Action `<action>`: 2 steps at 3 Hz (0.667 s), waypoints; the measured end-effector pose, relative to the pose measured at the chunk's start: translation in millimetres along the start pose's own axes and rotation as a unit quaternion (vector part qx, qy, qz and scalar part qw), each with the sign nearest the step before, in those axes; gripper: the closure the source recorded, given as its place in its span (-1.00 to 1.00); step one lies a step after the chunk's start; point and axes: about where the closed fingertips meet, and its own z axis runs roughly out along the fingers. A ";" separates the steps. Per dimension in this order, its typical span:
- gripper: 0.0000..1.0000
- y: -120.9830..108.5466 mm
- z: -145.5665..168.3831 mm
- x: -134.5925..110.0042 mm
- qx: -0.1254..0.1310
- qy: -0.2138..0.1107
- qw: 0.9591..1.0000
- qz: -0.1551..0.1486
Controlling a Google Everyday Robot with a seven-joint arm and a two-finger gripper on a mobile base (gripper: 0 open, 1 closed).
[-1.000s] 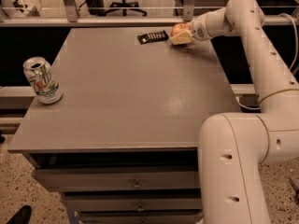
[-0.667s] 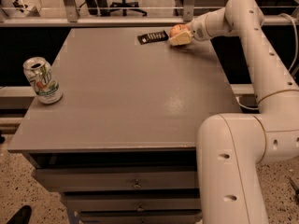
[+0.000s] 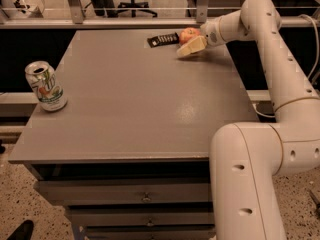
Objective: Move apple near rxbar chocolate
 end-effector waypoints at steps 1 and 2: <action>-1.00 3.2 -24.8 -12.6 -0.006 -0.013 1.000 -0.012; -1.00 -0.4 -84.1 -26.8 0.002 -0.031 0.999 -0.031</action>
Offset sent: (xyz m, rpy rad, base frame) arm -0.1118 -0.0833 0.1185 0.0138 -0.1619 0.0336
